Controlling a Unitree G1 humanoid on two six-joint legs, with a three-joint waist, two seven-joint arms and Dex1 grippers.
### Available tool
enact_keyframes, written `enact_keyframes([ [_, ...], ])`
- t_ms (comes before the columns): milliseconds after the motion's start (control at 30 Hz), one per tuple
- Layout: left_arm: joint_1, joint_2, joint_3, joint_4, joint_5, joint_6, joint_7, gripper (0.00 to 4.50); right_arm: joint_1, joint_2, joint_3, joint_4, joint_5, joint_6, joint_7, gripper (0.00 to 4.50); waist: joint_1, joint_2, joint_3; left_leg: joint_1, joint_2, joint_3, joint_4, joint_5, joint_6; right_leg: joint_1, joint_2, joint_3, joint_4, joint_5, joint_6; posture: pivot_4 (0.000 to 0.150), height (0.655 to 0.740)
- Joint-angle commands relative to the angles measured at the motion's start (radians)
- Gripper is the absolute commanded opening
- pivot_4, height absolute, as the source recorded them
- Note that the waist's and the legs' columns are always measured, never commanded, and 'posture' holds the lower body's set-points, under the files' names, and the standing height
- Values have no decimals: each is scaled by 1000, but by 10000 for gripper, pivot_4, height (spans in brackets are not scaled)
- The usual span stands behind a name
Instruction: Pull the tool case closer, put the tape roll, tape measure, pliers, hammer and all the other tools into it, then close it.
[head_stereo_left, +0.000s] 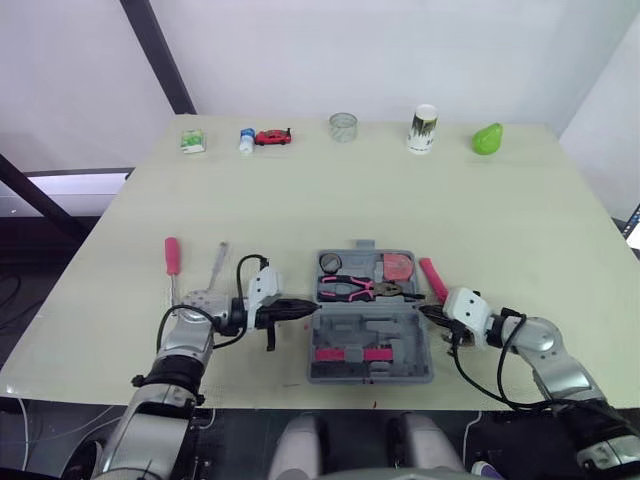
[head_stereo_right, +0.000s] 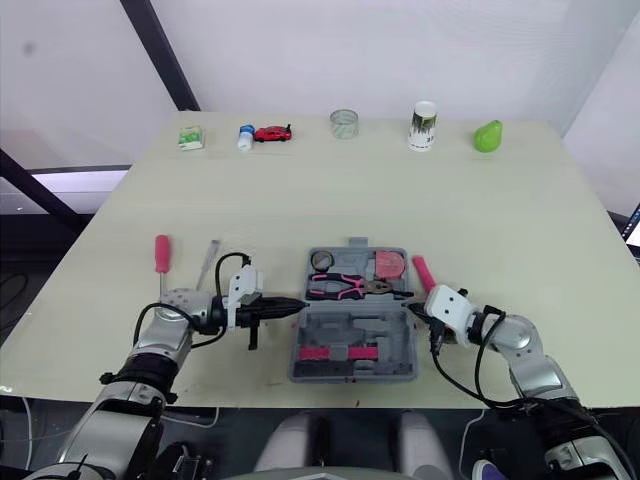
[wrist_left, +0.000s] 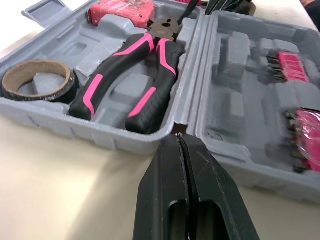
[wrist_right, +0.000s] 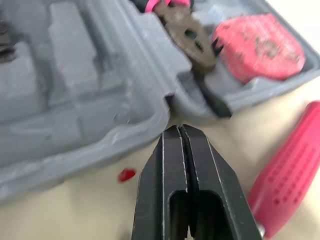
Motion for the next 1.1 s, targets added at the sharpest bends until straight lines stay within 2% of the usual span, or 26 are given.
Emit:
enact_keyframes([
  [33,25,16,12,-56,-28,6,-15,376,12,-14,-47,-46,46,-9,1,0,0,0,0,0,0,0,0,0,0,0,0,0,0,0,0,1500,7400],
  [200,51,34,51,-87,-55,27,15,376,46,-27,-98,-73,100,4,-5,0,1,0,0,0,0,0,0,0,0,0,0,0,0,0,0,1500,7400],
  [333,110,66,113,-164,-139,85,-2,376,109,-27,-172,-139,198,49,-6,0,0,0,0,0,0,0,0,0,0,0,0,0,0,0,0,1500,7400],
  [600,331,160,283,-418,-275,285,100,376,303,-15,-394,-262,437,115,-2,0,1,0,0,1,1,-4,0,0,0,0,-1,0,0,0,0,1500,7400],
  [700,437,170,388,-489,-326,330,167,6864,376,-30,-499,-239,483,113,-3,0,0,0,0,1,1,-4,-1,0,0,0,-1,0,0,0,0,1500,7400],
  [733,467,172,420,-504,-340,342,186,12032,403,-36,-525,-226,483,101,3,2469,1,0,0,1,1,-4,-2,0,0,0,-2,0,-1,0,0,1500,7400],
  [767,500,173,453,-513,-351,349,206,14276,434,-40,-555,-217,492,96,13,4943,1,0,0,1,1,-4,-2,0,0,0,-2,0,-1,0,0,1500,7400],
  [800,530,172,490,-516,-362,356,227,20720,467,-44,-585,-205,498,86,22,7972,1,0,0,1,1,-4,-2,0,0,0,-2,0,-1,0,0,1500,7400],
  [833,552,171,519,-515,-371,359,241,23065,492,-46,-607,-197,501,75,29,11058,2,0,0,2,1,-4,-2,0,0,0,-2,0,0,0,0,1500,7400],
  [867,574,171,547,-510,-376,359,253,28871,519,-46,-629,-193,507,70,37,17540,2,0,0,2,1,-4,-2,0,0,1,-2,0,0,0,0,1500,7400],
  [933,615,170,611,-495,-393,363,282,35489,571,-38,-674,-193,527,66,49,24227,2,0,0,2,1,-3,-2,0,0,1,-2,0,0,0,0,1500,7400],
  [967,632,169,636,-488,-399,363,294,37465,593,-35,-692,-190,539,62,58,25899,2,0,0,3,1,-3,-2,0,0,1,-2,0,0,0,0,1500,7400],
  [1000,649,167,660,-482,-402,360,307,43704,614,-32,-710,-183,547,56,69,32595,2,0,0,3,1,-3,-2,0,0,1,-2,1,0,0,0,1500,7400],
  [1033,668,164,682,-471,-404,358,315,45000,632,-27,-727,-176,557,49,77,35999,0,0,0,3,1,-3,-2,0,0,1,-2,1,-1,0,0,1500,7400],
  [1067,684,163,702,-457,-406,355,319,45000,648,-21,-742,-169,564,42,84,42923,0,0,0,3,1,-2,-2,0,0,1,-2,1,-1,-1,-1,1500,7400],
  [1100,700,161,716,-444,-405,352,318,45000,661,-14,-755,-162,571,36,93,44684,0,0,0,4,1,-2,-2,0,0,1,-2,2,-1,-1,-1,1500,7400],
])
